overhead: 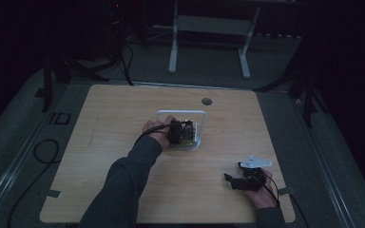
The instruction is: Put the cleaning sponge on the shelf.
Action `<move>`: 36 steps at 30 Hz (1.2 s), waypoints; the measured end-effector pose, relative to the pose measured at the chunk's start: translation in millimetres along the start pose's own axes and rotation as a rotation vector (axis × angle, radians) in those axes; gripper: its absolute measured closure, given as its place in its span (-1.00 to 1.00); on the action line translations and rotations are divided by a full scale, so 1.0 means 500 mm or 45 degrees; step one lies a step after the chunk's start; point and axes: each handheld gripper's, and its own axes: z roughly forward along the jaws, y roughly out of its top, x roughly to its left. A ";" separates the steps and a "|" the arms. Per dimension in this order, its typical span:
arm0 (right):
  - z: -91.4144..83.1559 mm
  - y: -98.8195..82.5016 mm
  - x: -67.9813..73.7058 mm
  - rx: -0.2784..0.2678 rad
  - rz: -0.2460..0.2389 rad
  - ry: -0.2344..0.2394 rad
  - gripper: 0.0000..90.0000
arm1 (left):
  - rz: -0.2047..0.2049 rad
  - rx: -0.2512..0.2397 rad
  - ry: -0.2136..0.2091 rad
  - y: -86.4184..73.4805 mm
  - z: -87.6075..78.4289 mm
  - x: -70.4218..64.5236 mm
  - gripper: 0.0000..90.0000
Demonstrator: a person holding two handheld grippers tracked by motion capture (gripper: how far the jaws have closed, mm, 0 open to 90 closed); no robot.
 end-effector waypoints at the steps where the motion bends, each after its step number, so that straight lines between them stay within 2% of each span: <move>1: 0.000 0.000 0.000 0.000 0.000 0.000 -0.52 | -0.004 -0.002 -0.001 0.000 0.000 0.000 0.54; 9: 0.000 0.000 0.000 -0.001 0.000 0.000 -0.52 | -0.060 0.007 -0.009 -0.003 -0.007 -0.002 0.32; 11: 0.000 0.000 0.000 -0.001 0.000 0.000 -0.52 | -0.060 0.009 -0.008 -0.005 -0.009 -0.001 0.24; 14: 0.000 0.000 0.000 -0.001 -0.001 -0.001 -0.52 | -0.060 0.000 0.004 -0.006 -0.014 -0.001 0.22; 17: 0.000 0.000 0.000 0.000 -0.001 -0.001 -0.52 | -0.082 -0.009 0.009 -0.007 -0.022 -0.002 0.21; 26: 0.000 0.000 0.000 -0.001 0.000 0.000 -0.52 | -0.090 -0.021 0.034 -0.011 -0.044 -0.006 0.16; 29: 0.000 0.000 0.000 -0.001 -0.003 -0.001 -0.52 | -0.101 -0.031 0.043 -0.016 -0.055 -0.007 0.13; 30: 0.000 0.000 0.000 -0.001 -0.002 -0.001 -0.52 | -0.128 -0.056 0.038 -0.021 -0.064 -0.006 0.13; 36: 0.000 0.000 0.000 -0.001 -0.002 -0.001 -0.52 | -0.172 -0.113 0.050 -0.031 -0.094 -0.013 0.12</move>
